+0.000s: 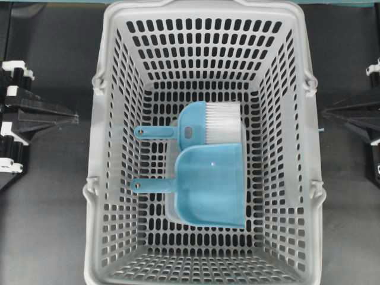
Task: Pick up the dustpan from the shopping basket with the left arm.
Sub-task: 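Move the left gripper over the basket toward the blue dustpan handle, then lower the open left gripper around the dustpan handle and close it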
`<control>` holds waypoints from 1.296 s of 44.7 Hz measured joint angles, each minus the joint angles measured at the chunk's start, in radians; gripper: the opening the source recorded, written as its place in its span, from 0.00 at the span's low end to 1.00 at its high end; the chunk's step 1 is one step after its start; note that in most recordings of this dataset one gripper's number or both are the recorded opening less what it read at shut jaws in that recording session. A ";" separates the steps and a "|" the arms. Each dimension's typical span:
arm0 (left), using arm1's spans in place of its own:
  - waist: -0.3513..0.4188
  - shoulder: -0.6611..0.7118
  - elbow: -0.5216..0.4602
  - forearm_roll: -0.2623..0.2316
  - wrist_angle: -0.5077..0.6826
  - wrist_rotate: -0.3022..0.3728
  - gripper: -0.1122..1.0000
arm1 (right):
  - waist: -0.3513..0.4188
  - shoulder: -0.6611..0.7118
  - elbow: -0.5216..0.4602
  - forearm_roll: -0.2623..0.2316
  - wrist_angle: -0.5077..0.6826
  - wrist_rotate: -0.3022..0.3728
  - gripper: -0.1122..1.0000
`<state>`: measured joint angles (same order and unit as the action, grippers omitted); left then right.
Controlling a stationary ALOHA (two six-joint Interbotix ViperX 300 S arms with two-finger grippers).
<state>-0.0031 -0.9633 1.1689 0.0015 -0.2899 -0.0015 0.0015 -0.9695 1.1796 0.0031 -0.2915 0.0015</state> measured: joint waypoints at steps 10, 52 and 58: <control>-0.015 0.015 -0.137 0.037 0.161 -0.072 0.10 | 0.003 -0.011 0.000 0.012 0.025 0.023 0.10; -0.120 0.862 -1.081 0.040 1.381 -0.067 0.10 | 0.028 -0.025 0.000 0.015 0.104 0.054 0.10; -0.132 0.911 -1.083 0.040 1.387 -0.058 0.11 | 0.028 -0.025 0.002 0.015 0.104 0.052 0.10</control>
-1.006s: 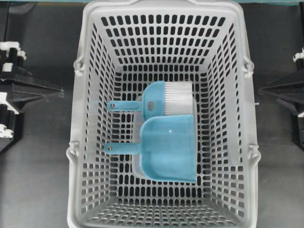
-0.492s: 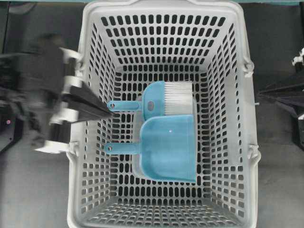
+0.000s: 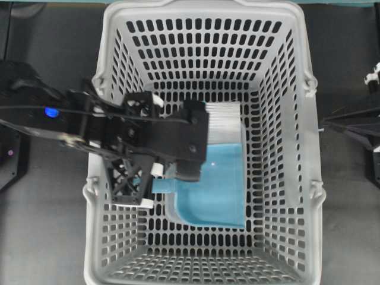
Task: Pick up the dustpan from the shopping basket with the left arm.
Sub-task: 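Lower the open left gripper around the dustpan handle and close it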
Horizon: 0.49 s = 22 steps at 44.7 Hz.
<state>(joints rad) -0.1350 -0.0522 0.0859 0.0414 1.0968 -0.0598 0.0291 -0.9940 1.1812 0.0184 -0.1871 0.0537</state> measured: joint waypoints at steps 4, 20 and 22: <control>-0.003 0.021 0.000 0.000 0.002 0.002 0.22 | 0.000 0.000 0.000 0.000 0.000 0.000 0.10; -0.018 0.120 0.049 0.000 0.009 -0.026 0.92 | 0.002 -0.002 0.011 0.000 0.000 0.002 0.10; -0.025 0.133 0.055 0.000 0.006 -0.029 0.92 | 0.002 -0.002 0.011 -0.002 0.000 0.000 0.10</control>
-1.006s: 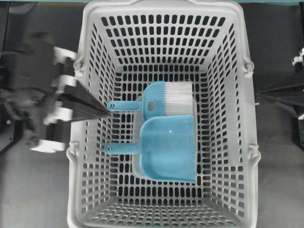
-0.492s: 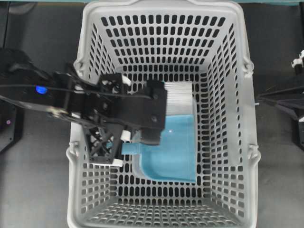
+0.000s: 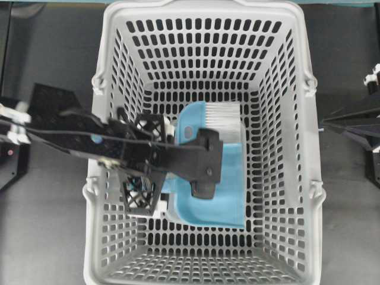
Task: Pick up the dustpan from the shopping basket with the left arm.
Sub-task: 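Lower the open left gripper around the dustpan handle and close it, then lift the dustpan by its handle with the left gripper, tilting it up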
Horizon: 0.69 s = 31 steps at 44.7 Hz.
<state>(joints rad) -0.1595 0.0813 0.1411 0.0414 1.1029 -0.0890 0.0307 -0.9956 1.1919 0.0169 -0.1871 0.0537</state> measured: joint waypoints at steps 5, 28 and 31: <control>-0.006 0.018 0.020 0.000 -0.006 -0.002 0.92 | 0.000 0.000 0.000 0.002 0.000 0.002 0.10; -0.009 0.052 0.069 0.000 -0.106 -0.031 0.75 | 0.000 0.000 0.015 0.002 0.000 0.000 0.10; -0.009 0.052 0.071 -0.002 -0.115 -0.044 0.59 | 0.000 0.000 0.018 0.002 0.000 0.002 0.10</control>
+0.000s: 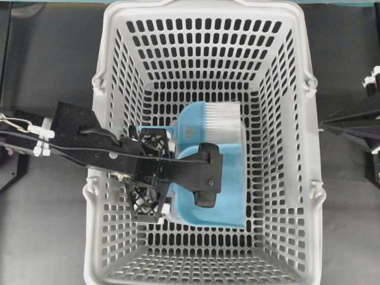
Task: Pick up the dustpan from the shopping basket with the left arm.
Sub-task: 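Lift the dustpan by its handle with the left gripper, tilting it up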
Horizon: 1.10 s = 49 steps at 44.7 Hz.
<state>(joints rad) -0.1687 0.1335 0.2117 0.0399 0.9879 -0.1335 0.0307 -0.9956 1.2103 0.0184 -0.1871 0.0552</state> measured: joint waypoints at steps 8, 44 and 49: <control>0.000 -0.017 0.000 0.002 -0.005 -0.005 0.36 | 0.000 0.000 0.006 0.000 0.000 0.000 0.10; 0.051 -0.391 0.003 0.002 -0.278 -0.008 0.36 | 0.000 -0.006 0.018 0.002 0.000 0.002 0.10; 0.049 -0.434 0.054 0.002 -0.365 -0.009 0.36 | 0.000 -0.012 0.018 0.002 0.000 0.002 0.10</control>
<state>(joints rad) -0.1197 -0.3007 0.2654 0.0414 0.6228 -0.1427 0.0307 -1.0078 1.2287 0.0199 -0.1871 0.0568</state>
